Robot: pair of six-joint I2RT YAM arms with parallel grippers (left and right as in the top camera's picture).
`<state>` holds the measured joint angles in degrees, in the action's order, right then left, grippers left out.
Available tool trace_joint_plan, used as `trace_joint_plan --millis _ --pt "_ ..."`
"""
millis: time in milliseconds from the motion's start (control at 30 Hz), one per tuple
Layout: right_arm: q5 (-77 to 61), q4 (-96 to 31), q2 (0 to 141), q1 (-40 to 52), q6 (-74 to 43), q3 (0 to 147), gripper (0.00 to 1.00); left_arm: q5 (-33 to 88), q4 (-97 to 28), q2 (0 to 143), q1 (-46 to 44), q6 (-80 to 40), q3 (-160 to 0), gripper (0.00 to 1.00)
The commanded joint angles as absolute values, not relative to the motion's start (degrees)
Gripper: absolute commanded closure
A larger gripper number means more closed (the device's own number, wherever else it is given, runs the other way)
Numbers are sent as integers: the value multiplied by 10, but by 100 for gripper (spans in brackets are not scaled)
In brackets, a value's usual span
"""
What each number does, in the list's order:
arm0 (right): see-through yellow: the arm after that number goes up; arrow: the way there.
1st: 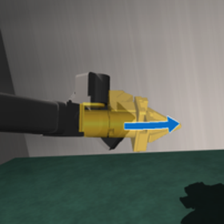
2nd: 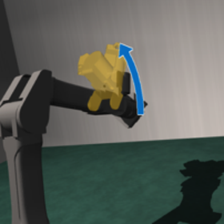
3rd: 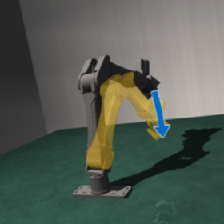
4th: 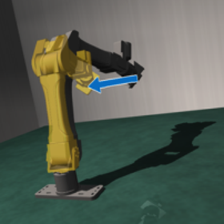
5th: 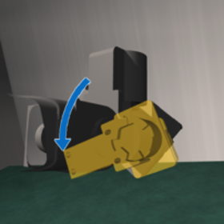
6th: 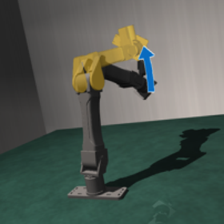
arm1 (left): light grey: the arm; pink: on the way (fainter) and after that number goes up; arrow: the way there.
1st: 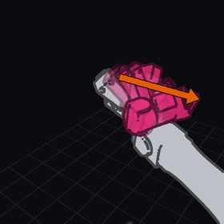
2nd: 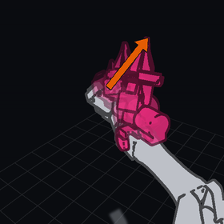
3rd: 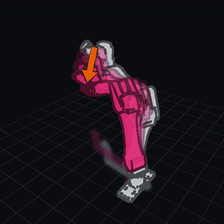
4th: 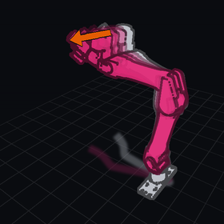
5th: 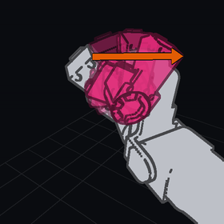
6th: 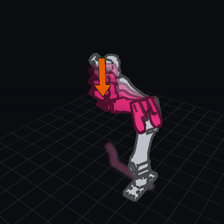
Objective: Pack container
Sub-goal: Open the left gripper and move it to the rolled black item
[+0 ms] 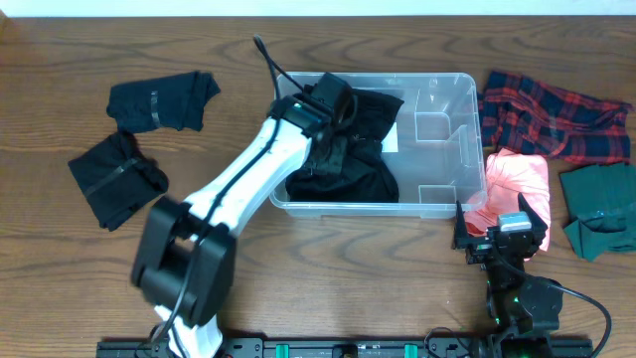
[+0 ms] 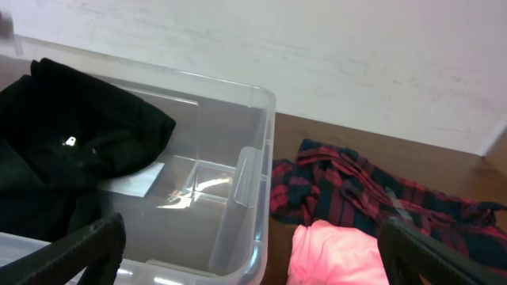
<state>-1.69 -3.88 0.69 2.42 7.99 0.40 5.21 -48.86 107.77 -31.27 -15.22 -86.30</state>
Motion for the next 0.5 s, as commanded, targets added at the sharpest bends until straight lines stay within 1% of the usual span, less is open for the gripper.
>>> trace_joint_plan --millis 0,200,467 --pt "-17 -41 4 19 84 3 1 52 -480 1017 -305 -157 -889 94" --pt "-17 -41 4 19 84 3 1 47 -466 948 -268 -157 -889 94" --pt "-17 -41 4 19 84 3 1 4 -467 891 -174 -152 -889 93"
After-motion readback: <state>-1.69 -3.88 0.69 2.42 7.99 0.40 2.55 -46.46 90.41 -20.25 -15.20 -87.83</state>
